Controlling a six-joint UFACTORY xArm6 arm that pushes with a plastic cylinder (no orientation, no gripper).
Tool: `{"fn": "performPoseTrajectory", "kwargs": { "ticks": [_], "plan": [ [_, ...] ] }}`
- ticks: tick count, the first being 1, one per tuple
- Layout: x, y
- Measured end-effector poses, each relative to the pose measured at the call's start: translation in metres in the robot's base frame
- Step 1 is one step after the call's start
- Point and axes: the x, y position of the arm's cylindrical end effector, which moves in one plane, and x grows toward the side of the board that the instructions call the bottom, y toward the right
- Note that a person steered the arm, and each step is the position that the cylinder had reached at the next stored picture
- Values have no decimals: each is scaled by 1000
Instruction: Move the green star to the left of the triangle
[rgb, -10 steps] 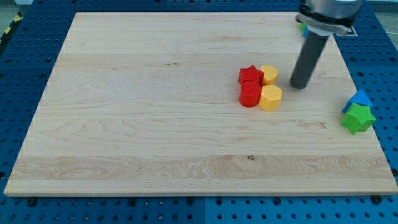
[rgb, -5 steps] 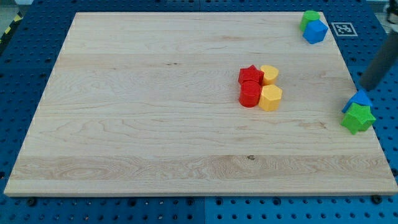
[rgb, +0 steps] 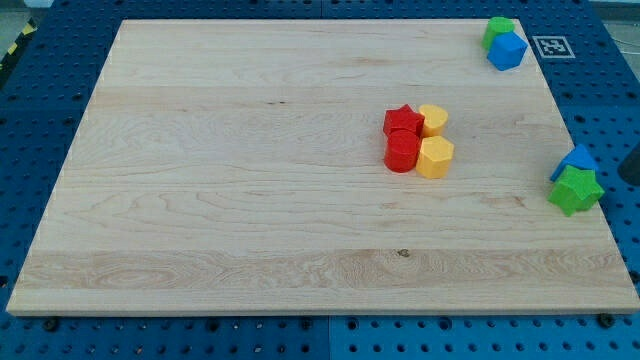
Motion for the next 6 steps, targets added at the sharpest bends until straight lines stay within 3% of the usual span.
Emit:
{"fn": "performPoseTrajectory", "kwargs": {
  "ticks": [6],
  "plan": [
    [37, 0]
  ]
}}
